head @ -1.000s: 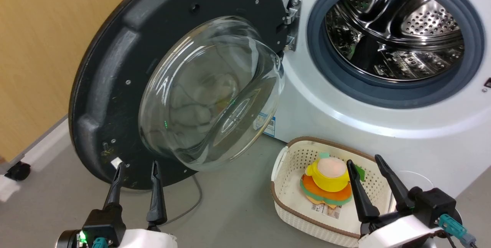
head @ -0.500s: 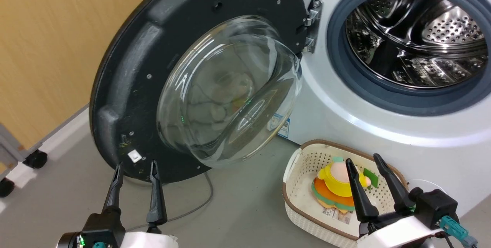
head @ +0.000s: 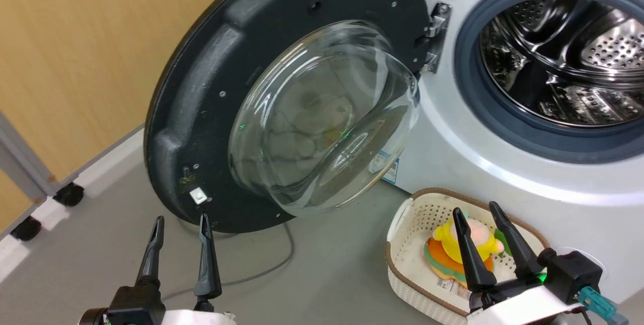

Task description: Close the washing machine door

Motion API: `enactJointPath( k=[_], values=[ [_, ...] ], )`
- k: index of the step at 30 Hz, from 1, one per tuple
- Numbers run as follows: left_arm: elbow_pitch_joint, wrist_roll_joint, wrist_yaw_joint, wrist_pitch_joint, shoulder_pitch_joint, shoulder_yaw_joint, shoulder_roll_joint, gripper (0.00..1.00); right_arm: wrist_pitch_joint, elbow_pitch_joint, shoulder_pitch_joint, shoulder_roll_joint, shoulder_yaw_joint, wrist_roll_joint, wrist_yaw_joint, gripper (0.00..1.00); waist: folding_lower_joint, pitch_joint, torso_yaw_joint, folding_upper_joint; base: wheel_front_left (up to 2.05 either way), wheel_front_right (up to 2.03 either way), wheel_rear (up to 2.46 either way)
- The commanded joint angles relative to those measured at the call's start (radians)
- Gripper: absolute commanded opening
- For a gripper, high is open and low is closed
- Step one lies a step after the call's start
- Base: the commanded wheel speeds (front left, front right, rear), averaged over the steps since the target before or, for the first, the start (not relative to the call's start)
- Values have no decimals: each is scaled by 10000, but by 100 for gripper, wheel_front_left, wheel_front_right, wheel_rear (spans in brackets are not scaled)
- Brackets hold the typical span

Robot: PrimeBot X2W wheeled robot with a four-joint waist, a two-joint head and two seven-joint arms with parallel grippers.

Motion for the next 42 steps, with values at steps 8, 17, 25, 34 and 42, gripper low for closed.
enactJointPath(
  k=[8,17,25,34,42],
  values=[
    [24,-56,13,-128,97,-26,-3,100,-128,14,150,-57,33,112,8,100,0,44,147,-1,0,0,0],
    [-7,-26,-302,-128,-48,140,48,0,-128,-66,287,-46,-41,61,8,100,0,84,141,-1,0,0,0],
    [4,-379,-1101,-128,-1437,980,1024,0,-128,-336,491,-59,-337,-49,8,100,0,359,129,-1,0,0,0],
    [635,-1726,-1468,911,-4046,2531,2404,0,-77,-624,261,-169,-267,-178,8,100,0,1098,-432,-1,0,0,0],
    [2961,-4764,-1469,3028,-5815,4153,2573,0,-51,-672,-61,-235,-149,-184,8,100,0,1500,-881,-1,0,0,0]
  ],
)
